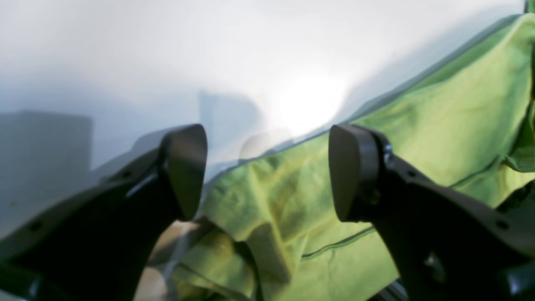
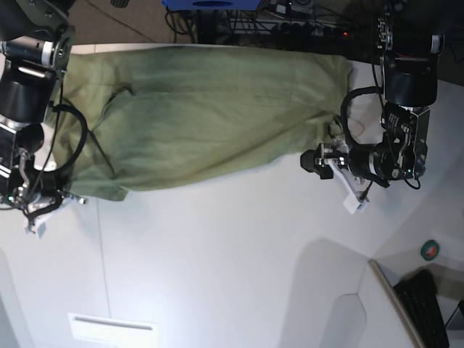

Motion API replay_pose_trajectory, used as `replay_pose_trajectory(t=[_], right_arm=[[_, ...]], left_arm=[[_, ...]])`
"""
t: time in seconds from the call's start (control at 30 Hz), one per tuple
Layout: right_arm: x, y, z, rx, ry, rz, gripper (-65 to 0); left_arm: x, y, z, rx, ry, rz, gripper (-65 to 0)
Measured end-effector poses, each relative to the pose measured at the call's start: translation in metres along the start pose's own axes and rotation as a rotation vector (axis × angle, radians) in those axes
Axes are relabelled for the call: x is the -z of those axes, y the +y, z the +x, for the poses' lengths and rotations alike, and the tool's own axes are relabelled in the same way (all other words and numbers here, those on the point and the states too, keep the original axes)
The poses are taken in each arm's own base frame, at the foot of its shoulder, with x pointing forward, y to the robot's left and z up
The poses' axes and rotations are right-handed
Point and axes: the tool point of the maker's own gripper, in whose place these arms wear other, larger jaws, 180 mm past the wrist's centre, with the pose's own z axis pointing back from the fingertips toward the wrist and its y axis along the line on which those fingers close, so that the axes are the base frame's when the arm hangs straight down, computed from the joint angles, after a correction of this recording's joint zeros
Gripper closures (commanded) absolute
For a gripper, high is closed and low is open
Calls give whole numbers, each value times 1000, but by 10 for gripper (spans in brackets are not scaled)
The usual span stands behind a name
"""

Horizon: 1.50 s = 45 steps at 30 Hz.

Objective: Layout the t-shirt on the table in an organized manner, then fold the t-shirt properly
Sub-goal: 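Reposition the open left gripper along the shirt edge, right gripper holding, then grasp the green shirt's strip ends with both grippers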

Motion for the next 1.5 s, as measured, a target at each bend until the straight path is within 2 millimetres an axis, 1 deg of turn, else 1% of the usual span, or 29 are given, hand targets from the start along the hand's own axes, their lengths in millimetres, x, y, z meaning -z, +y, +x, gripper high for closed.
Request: replay_pose_trajectory(t=[0.23,0.33,0.43,0.47,0.57,0.93,0.97,1.0,1.1,1.17,1.5], right_arm=[[0,0,0,0,0,1,0],[0,0,0,0,0,1,0],[0,0,-1,-2,2,-3,0],[0,0,0,-2,1,-2,0],[0,0,0,-2,1,-3,0],[0,0,0,-1,1,-2,0],[0,0,-1,-1,1,-2,0],[0,0,0,-1,1,-2,0],[0,0,0,-1,1,-2,0],[0,0,0,-2,1,-3,0],[0,0,0,-1,1,-2,0]], left_arm=[[1,1,-4,-2,-1,-1,-438],[0,0,-9,0,-10,-9,-438],[-3,-2,-19,21,1,-5,-438],[-6,-1,-24,32,17,0,-438],[-11,5,-29,43,39,16,-438],[-9,3,-30,50,44,19,-436],[-9,2,-30,50,44,18,-423],[-8,1,-29,49,43,18,-397],[-6,-1,-31,48,49,15,-283],[-5,-1,-33,43,53,15,-245],[-6,0,-33,44,54,18,-232]])
